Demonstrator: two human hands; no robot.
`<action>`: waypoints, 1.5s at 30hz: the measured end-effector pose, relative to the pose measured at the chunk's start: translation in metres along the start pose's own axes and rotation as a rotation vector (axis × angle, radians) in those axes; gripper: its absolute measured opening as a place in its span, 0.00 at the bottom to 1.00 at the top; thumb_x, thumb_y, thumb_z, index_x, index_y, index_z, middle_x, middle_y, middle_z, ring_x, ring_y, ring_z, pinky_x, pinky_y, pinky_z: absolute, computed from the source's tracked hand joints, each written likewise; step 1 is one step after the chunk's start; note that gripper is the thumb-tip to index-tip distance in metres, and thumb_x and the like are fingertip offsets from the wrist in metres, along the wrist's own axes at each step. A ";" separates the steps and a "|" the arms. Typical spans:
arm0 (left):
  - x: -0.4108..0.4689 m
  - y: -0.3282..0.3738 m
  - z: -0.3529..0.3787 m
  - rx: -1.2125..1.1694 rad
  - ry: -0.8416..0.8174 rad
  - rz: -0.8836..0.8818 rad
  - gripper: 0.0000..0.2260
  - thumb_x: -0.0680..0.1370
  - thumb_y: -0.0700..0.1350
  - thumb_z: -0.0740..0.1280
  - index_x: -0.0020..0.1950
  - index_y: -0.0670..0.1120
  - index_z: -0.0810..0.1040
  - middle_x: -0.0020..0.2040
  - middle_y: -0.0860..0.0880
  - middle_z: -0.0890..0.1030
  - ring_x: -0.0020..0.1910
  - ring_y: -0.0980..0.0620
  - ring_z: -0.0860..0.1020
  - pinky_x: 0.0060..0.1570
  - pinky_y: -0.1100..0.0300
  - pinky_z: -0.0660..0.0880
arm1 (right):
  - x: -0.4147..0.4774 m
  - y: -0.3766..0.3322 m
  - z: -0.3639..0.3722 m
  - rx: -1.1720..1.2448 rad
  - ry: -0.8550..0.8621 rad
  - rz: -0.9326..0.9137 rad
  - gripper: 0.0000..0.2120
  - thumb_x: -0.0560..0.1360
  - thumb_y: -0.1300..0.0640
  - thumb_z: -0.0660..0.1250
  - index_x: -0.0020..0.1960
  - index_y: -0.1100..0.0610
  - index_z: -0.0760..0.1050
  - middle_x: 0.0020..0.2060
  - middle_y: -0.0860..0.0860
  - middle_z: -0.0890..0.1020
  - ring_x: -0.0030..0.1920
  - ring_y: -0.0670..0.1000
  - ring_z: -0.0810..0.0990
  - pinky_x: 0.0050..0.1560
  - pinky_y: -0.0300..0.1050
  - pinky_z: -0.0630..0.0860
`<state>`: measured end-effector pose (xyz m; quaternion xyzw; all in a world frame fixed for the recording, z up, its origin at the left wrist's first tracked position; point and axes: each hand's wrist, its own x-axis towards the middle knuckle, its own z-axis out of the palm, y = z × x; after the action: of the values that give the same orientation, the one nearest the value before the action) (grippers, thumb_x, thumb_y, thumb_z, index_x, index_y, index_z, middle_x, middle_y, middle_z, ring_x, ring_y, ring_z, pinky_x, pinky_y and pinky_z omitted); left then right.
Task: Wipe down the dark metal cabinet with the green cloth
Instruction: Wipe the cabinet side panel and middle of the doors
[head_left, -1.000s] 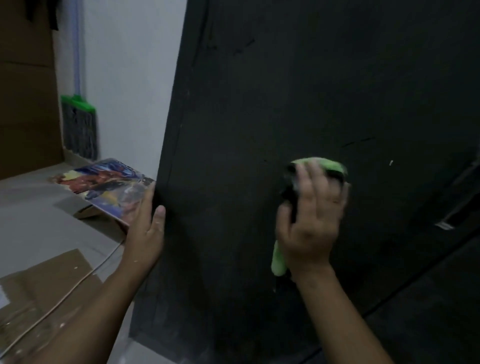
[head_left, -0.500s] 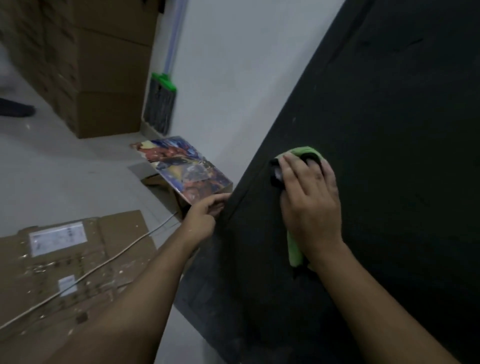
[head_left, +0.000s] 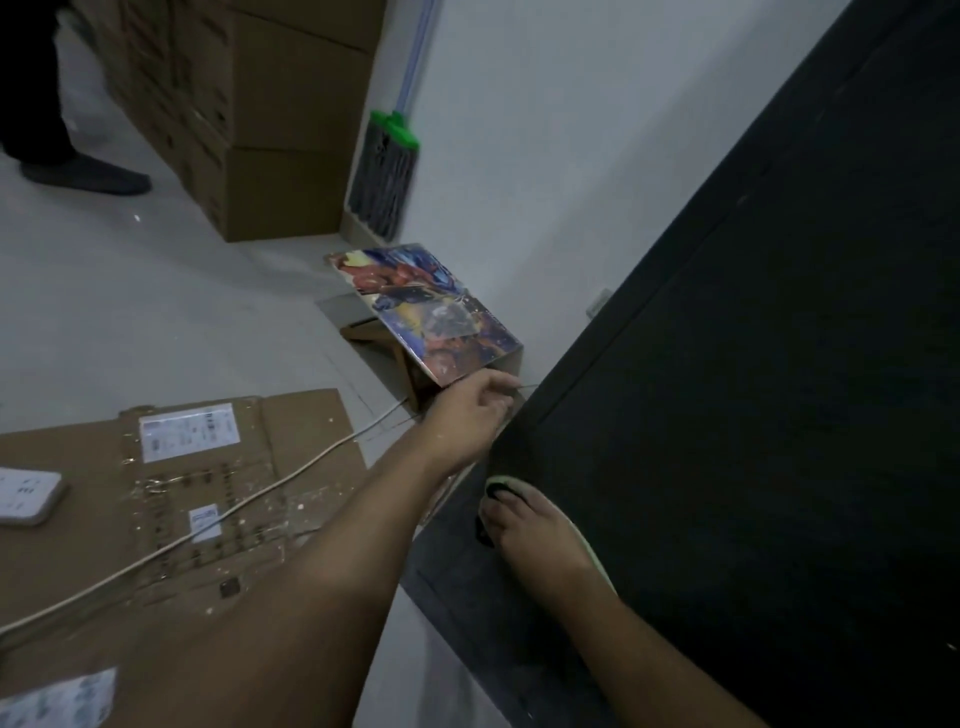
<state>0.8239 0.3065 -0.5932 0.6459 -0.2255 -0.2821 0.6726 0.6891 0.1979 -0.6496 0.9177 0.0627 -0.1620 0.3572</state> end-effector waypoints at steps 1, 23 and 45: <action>0.000 -0.002 0.004 0.028 -0.042 0.026 0.12 0.82 0.39 0.60 0.60 0.53 0.77 0.58 0.53 0.78 0.59 0.57 0.75 0.60 0.57 0.73 | -0.002 0.000 0.002 0.006 -0.009 -0.010 0.24 0.72 0.56 0.53 0.56 0.54 0.85 0.55 0.48 0.85 0.58 0.48 0.82 0.77 0.49 0.48; -0.002 -0.018 0.004 0.102 -0.142 0.053 0.17 0.82 0.38 0.58 0.65 0.57 0.73 0.63 0.53 0.75 0.64 0.55 0.73 0.62 0.51 0.73 | -0.035 -0.031 0.044 0.007 -0.010 0.036 0.32 0.76 0.60 0.56 0.80 0.59 0.58 0.80 0.54 0.58 0.77 0.53 0.62 0.75 0.58 0.28; -0.070 -0.004 0.110 0.507 0.175 0.403 0.36 0.73 0.35 0.70 0.77 0.48 0.57 0.74 0.41 0.55 0.74 0.41 0.57 0.74 0.50 0.57 | -0.164 0.024 0.033 0.053 0.337 0.368 0.22 0.79 0.58 0.54 0.70 0.56 0.75 0.69 0.51 0.77 0.64 0.51 0.77 0.77 0.51 0.55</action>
<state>0.6983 0.2724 -0.5855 0.7567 -0.3531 -0.0216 0.5497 0.5322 0.1575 -0.6013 0.9367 -0.0513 0.0595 0.3411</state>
